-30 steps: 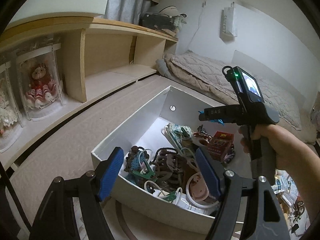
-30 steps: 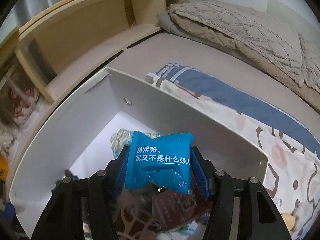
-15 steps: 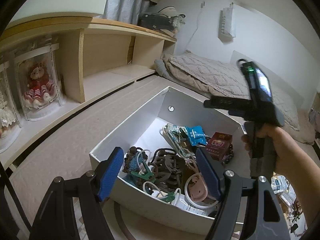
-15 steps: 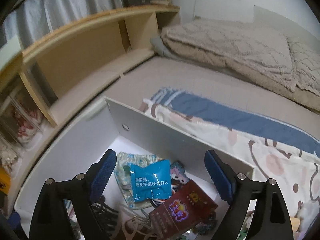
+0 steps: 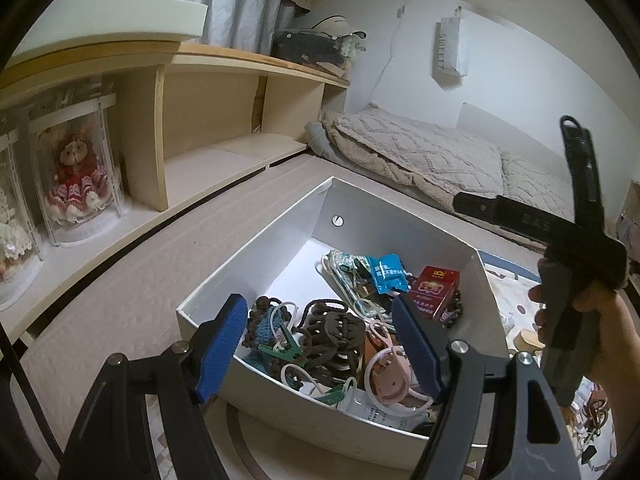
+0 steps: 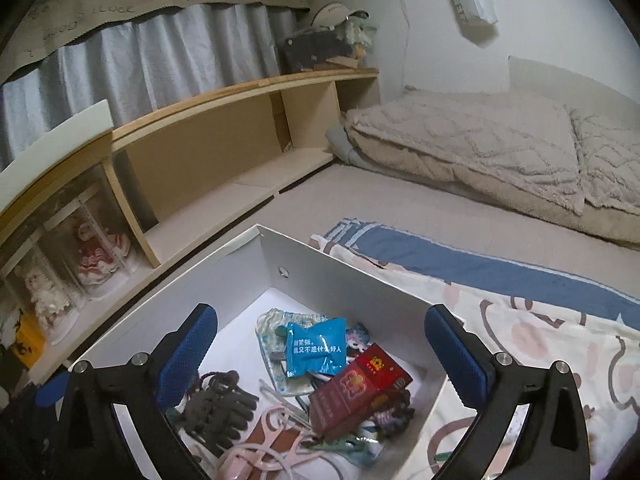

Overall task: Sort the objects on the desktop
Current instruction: 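Lift both grippers up and away from the white box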

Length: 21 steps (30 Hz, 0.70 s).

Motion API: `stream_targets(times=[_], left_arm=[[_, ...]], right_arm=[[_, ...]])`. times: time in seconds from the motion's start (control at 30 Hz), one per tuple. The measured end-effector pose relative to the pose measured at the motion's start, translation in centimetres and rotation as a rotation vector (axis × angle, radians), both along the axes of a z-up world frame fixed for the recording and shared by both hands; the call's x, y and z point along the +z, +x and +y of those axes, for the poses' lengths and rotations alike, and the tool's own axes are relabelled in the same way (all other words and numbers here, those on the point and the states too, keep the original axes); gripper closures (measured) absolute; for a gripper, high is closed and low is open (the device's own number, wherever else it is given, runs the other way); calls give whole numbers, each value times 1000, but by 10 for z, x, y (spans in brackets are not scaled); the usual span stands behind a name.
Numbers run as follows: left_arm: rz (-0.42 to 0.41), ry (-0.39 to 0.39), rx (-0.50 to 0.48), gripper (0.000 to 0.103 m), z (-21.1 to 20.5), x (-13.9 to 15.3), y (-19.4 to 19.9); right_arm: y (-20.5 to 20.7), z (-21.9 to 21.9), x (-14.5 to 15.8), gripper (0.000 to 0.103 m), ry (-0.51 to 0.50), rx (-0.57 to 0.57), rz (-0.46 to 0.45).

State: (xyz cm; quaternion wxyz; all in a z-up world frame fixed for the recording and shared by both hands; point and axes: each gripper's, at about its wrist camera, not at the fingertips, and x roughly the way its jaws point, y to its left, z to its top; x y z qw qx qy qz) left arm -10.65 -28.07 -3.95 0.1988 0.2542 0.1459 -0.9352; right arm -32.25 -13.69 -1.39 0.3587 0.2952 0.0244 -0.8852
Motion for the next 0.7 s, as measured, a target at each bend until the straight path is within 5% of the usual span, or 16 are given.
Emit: stream_targets(times=[0.07, 0.13, 0.7], left_arm=[[1, -11, 3, 25, 2, 1, 0], [8, -19, 18, 8, 3, 2, 2], [26, -34, -5, 1, 16, 11, 2]], right_arm=[[6, 4, 0, 0, -10, 2, 14], [12, 8, 1, 0, -16, 5, 23], [69, 59, 7, 0, -11, 28, 102]])
